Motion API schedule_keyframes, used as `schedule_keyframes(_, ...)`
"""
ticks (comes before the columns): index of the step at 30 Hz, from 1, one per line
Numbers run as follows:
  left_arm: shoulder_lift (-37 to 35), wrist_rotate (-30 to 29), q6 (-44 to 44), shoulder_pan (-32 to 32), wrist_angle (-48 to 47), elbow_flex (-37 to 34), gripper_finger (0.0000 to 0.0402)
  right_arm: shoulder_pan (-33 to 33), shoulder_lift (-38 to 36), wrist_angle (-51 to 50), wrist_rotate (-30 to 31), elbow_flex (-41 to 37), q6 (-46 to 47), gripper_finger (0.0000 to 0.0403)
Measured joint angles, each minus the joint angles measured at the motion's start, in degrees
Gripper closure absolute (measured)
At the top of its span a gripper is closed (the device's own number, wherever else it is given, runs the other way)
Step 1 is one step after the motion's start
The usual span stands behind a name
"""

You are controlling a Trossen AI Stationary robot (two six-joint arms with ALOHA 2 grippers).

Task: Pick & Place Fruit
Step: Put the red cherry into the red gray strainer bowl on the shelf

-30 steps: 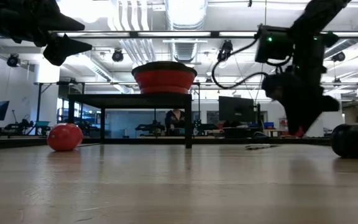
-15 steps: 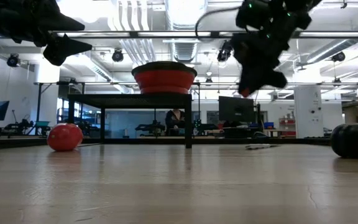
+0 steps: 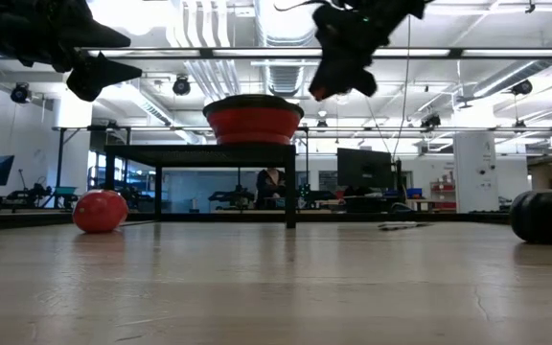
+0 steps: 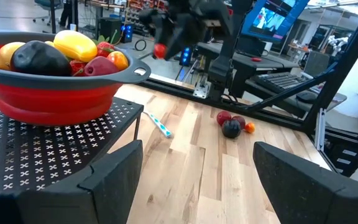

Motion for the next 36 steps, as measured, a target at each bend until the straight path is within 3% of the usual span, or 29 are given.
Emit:
schedule_keyframes(8,0.0,0.0,0.0,0.0,0.0,0.0,0.0090,-3.6,9.7,-3.8,0.0,14.1,-7.0,0.0278)
schedule_keyframes(16,0.0,0.0,0.0,0.0,0.0,0.0,0.0090,-7.4,15.4,-5.5,0.2,24.3,-10.6,0.0296)
schedule_keyframes(23,0.0,0.0,0.0,0.0,0.0,0.0,0.0090,-10.0,19.0,-5.1,4.7,27.7,-10.9,0.0275)
schedule_keyframes(31,0.0,0.0,0.0,0.0,0.0,0.0,0.0090,-10.9,19.8,-5.3,4.8,27.9,-12.2,0.0293)
schedule_keyframes(36,0.0,0.0,0.0,0.0,0.0,0.0,0.0090,-10.8,19.5,-5.3,4.8,28.9,-12.3,0.0256)
